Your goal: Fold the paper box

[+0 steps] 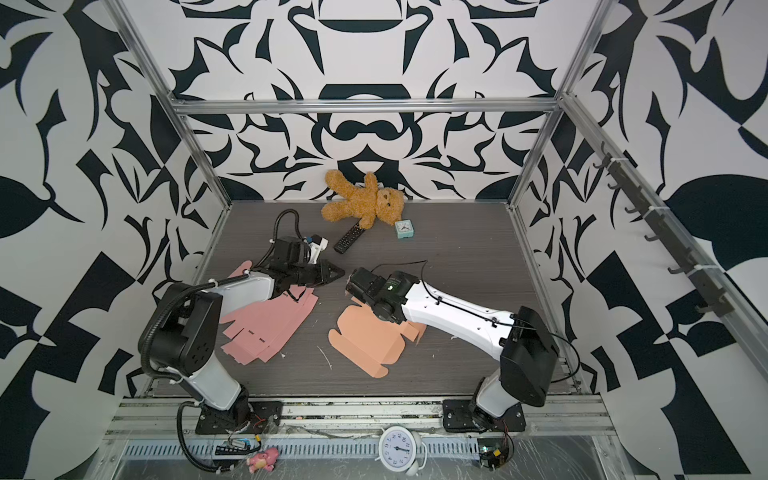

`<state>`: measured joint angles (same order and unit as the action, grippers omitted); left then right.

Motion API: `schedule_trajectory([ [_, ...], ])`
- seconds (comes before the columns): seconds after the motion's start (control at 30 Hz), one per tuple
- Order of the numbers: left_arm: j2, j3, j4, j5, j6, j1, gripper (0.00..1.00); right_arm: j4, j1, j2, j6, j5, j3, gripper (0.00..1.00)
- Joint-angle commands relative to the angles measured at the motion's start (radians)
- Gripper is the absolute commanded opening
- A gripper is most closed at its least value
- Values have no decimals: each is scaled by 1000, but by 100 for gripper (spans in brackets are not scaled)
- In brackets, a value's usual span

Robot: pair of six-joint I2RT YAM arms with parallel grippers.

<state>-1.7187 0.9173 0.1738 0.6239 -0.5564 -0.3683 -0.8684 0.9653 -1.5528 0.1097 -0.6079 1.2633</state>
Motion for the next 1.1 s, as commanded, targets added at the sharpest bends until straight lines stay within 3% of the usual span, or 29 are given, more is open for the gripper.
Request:
schedule_trajectory([
  [0.0,-32,61,-20,38,13,-42,17,61,0,14,50,-67,10,0],
  [0.67,32,2,-69,72,63,-108,20,282,0,-12,216,-135,-78,0],
  [1.07,126,-194,100,-7,93,-119,30,471,27,53,344,-162,-210,0],
])
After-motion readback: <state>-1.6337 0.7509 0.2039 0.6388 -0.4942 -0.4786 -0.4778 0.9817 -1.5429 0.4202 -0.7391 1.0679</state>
